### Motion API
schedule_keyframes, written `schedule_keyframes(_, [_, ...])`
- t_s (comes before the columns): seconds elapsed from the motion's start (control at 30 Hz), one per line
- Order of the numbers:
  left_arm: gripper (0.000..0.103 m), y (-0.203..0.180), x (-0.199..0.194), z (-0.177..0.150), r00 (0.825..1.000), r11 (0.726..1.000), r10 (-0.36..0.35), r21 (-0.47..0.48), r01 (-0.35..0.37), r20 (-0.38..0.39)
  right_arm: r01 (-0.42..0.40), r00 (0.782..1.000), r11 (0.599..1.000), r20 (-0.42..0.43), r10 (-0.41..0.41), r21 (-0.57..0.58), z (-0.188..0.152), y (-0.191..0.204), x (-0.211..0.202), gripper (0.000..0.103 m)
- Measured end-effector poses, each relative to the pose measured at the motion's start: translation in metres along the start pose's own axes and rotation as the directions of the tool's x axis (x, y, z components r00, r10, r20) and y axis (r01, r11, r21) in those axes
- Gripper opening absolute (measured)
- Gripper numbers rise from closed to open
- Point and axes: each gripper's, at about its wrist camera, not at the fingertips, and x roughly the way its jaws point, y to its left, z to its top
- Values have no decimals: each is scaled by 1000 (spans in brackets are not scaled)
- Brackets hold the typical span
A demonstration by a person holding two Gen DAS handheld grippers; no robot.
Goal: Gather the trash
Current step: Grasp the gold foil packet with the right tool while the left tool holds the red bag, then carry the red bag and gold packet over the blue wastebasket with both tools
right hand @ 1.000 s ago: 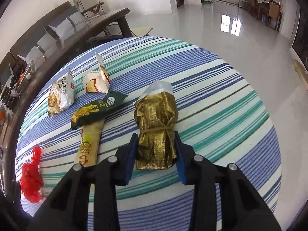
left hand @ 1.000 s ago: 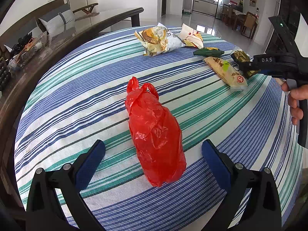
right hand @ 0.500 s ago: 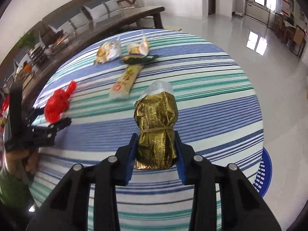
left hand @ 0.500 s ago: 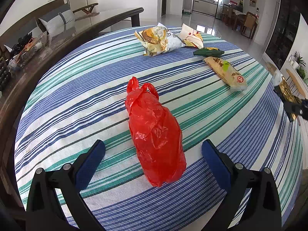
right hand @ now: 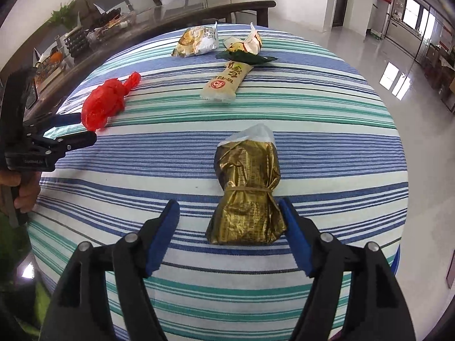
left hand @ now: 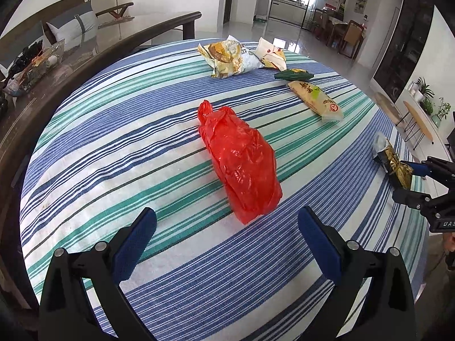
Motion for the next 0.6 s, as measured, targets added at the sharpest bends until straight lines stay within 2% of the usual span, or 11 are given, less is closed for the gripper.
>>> schedule_keyframes(0.07, [99, 4, -2, 6, 1000, 999, -19, -33, 19, -5, 9, 1000, 1000, 6, -9, -10, 6, 1, -1, 78])
schedule_keyframes(0.17, [99, 6, 4, 22, 999, 996, -33, -85, 31, -15, 26, 999, 999, -20, -27, -48, 15, 5, 2, 79])
schedule_keyframes(0.3, [99, -1, 22, 41, 997, 997, 0, -73, -5, -74, 48, 994, 997, -93, -55, -67, 21, 5, 15, 79])
schedule_keyframes(0.33, [98, -3, 24, 42, 997, 998, 10, -64, -15, -80, 44, 993, 997, -103, -50, -60, 21, 4, 16, 78])
schedule_keyframes(0.37, [97, -6, 26, 44, 997, 998, 20, -51, -24, -79, 39, 993, 998, -111, -44, -55, 22, 3, 16, 70])
schedule_keyframes(0.43, [84, -9, 25, 46, 997, 999, 31, -31, -33, -75, 37, 992, 998, -119, -43, -53, 22, 3, 17, 56])
schedule_keyframes(0.47, [79, -11, 25, 46, 997, 999, 28, -22, -29, -73, 36, 992, 998, -117, -41, -48, 22, 3, 15, 43])
schedule_keyframes(0.5, [67, -11, 24, 46, 997, 999, 27, -17, -28, -72, 30, 993, 999, -113, -34, -38, 23, 2, 14, 39])
schedule_keyframes(0.53, [51, -11, 23, 46, 997, 1000, 27, -12, -28, -71, 23, 994, 999, -108, -25, -27, 23, 1, 11, 39])
schedule_keyframes(0.6, [36, -12, 21, 45, 998, 1000, 16, -3, -16, -68, 9, 996, 1000, -90, -9, -7, 24, 1, 5, 38])
